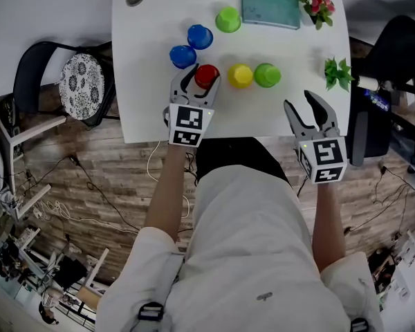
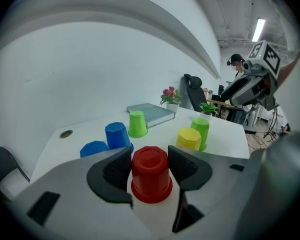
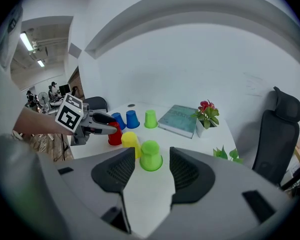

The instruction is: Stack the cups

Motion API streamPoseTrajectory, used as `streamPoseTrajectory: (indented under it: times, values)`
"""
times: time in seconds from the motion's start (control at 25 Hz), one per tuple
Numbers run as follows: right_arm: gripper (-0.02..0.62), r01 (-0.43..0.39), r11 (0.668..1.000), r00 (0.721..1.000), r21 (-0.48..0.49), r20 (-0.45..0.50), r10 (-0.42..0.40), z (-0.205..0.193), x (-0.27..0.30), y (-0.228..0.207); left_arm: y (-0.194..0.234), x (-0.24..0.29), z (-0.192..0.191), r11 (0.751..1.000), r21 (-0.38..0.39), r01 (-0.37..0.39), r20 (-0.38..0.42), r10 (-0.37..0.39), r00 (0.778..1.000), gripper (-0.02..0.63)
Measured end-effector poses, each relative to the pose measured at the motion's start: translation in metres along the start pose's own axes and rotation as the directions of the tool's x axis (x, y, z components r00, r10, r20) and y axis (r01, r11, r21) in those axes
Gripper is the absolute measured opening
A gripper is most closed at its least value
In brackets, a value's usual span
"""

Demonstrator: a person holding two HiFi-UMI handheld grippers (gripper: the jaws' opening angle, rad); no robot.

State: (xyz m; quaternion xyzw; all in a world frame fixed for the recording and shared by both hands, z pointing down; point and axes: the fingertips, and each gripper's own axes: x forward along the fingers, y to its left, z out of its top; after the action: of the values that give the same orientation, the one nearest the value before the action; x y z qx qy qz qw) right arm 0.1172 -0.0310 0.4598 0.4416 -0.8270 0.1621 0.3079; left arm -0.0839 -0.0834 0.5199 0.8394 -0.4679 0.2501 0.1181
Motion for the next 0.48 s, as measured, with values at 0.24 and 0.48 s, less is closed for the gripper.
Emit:
streamPoseTrajectory:
  times: [0.24,0.48]
  values:
    - [0.221,0.009,1.000,1.000,0.011,0.000,-0.009,-0.003,-0.003,-0.007,-0.008,0.007,0.001,1.000,0.005,0.016,-0.007,-0.016,1.000,0.239]
    - [0.221,0.011,1.000,1.000,0.019,0.001,-0.011,-0.003,-0.005,-0.009,-0.014,0.008,0.003,0.999,0.011,0.033,-0.011,-0.033,0.999,0.239]
